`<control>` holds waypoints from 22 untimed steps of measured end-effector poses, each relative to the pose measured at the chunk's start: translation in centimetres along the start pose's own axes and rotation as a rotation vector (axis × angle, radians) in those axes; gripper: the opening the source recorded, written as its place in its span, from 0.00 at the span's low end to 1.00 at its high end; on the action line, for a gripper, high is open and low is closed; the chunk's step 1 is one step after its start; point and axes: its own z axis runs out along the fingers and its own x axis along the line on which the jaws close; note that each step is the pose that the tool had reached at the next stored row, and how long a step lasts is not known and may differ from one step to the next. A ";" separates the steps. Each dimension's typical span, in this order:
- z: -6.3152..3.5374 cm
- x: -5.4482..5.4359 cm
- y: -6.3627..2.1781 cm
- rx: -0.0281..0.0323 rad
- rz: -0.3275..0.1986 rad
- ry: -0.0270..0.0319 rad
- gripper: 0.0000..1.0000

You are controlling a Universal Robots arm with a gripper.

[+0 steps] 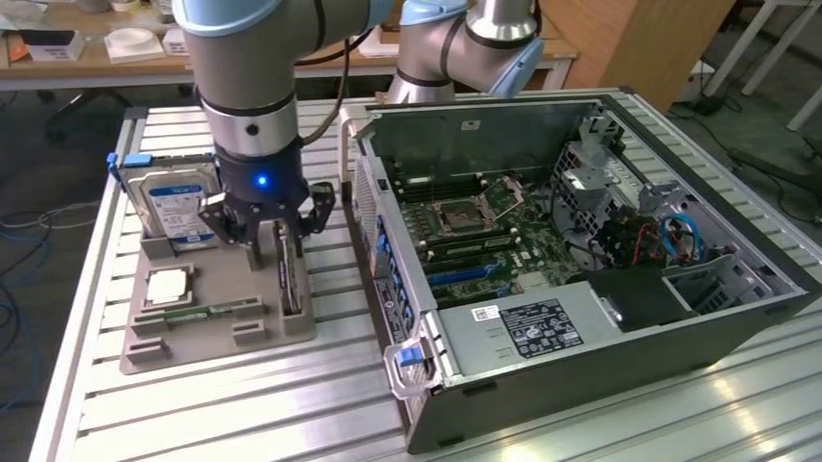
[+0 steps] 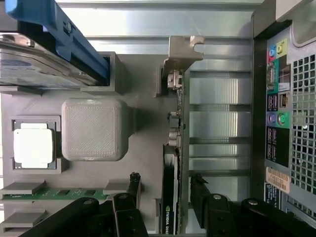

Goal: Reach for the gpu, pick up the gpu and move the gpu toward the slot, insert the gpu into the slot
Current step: 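Pick up the gpu and move the gpu toward the slot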

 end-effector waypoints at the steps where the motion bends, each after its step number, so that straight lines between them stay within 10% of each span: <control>1: 0.08 0.0 0.00 0.0000 -0.006 0.0003 0.53; 22: 1.14 -0.5 -0.04 0.0002 -0.022 0.0009 0.53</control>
